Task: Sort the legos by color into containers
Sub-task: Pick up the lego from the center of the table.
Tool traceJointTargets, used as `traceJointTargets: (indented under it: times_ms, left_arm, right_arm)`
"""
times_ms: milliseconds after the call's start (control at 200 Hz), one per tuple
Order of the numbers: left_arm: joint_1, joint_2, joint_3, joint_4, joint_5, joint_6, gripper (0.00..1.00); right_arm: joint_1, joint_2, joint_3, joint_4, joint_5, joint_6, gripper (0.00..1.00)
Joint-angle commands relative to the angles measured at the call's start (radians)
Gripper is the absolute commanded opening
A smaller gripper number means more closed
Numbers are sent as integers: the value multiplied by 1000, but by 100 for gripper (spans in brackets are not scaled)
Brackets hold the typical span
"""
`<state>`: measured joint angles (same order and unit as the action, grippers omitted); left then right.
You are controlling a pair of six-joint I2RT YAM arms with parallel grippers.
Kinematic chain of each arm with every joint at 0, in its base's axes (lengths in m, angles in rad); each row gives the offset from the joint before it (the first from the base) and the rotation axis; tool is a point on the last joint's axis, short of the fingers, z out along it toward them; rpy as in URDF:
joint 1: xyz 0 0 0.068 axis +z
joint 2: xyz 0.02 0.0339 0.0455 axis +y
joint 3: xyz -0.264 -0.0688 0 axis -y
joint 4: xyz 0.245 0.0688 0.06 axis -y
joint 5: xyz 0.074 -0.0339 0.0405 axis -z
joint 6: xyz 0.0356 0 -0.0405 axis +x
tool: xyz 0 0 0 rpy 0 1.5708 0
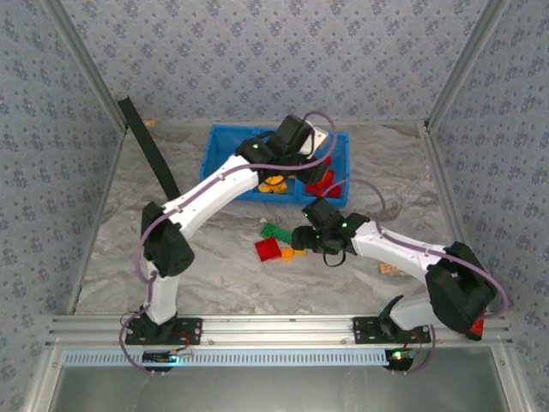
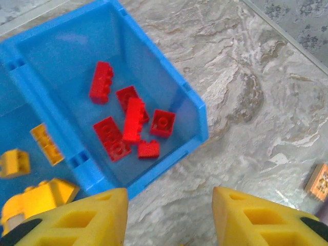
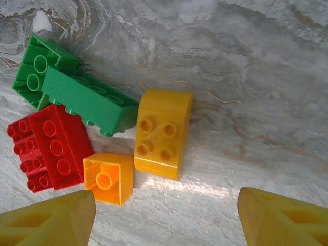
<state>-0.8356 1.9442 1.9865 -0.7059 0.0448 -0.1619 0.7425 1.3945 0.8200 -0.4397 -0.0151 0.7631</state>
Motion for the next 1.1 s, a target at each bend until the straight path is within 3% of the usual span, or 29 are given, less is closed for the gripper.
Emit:
traceJointTargets:
  times_ms: [0,490,795,965,1094]
  left_arm:
    - [24,-108,-105,69,-32,31,48]
    - [78,-408,-423,32,-140,30,49]
    - [87,-528,-567,-21,-152,-5,49]
    - [80,-557,-655,-80,-120,-137,49]
    - [14,-577,-757,-81,-124,-293,49]
  right_arm:
    - [6,46,39,21,15,15,74]
    - [8,226,70,33,1,-18,64]
    - [8,294,114,-21,35,-65,40]
    - [7,264,155,-110,51,-119,34]
    - [-3,193,219,-251,78,-186,33]
